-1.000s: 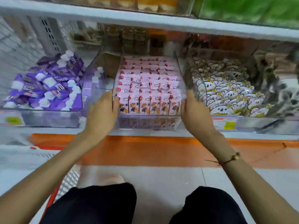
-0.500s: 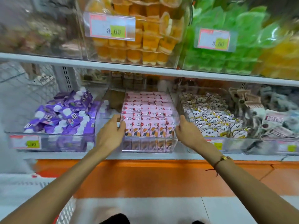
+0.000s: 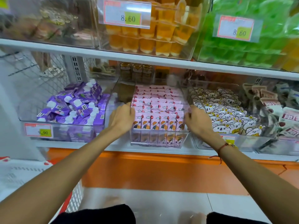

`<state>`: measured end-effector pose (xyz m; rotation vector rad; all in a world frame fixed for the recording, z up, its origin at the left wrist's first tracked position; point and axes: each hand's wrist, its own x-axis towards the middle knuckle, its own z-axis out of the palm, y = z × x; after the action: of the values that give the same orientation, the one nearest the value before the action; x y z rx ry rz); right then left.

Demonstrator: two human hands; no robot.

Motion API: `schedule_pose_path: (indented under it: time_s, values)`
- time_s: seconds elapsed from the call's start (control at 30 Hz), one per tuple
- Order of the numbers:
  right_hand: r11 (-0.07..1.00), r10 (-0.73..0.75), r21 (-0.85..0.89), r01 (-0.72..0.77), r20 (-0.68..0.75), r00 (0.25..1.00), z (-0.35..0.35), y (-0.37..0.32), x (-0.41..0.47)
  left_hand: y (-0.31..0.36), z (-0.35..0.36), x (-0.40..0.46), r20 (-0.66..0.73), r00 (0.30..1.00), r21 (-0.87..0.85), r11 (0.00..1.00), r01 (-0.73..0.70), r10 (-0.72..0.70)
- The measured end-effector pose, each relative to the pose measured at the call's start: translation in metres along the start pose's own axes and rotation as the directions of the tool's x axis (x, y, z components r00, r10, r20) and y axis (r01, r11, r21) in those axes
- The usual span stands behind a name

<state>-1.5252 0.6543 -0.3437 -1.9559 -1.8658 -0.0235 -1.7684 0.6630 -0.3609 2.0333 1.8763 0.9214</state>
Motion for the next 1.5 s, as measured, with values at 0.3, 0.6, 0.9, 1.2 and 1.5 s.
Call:
schedule_pose_path:
  time_s: [0.3, 0.6, 0.9, 1.2, 1.5]
  values:
    - [0.995, -0.091, 0.014, 0.095, -0.182, 0.979, -0.040, -0.008, -0.004, 0.023, -0.039, 0.004, -0.116, 0.993, 0.017, 1.000, -0.022, 0.024]
    - [0.993, -0.112, -0.057, 0.106, -0.123, 0.986, -0.034, 0.012, -0.063, 0.016, -0.022, -0.060, -0.078, 0.991, 0.047, 0.993, -0.108, 0.111]
    - [0.970, -0.092, -0.238, 0.056, -0.141, 0.986, -0.020, 0.008, -0.050, 0.022, 0.002, -0.050, -0.118, 0.984, 0.240, 0.966, -0.099, 0.131]
    - [0.992, -0.086, -0.102, 0.073, -0.137, 0.987, -0.015, 0.016, -0.059, 0.028, -0.001, -0.062, -0.059, 0.991, 0.185, 0.977, -0.104, 0.117]
    - [0.934, -0.204, -0.331, 0.134, -0.186, 0.961, -0.052, -0.004, -0.061, 0.013, -0.039, -0.037, 0.141, 0.990, -0.040, 0.999, 0.001, 0.005]
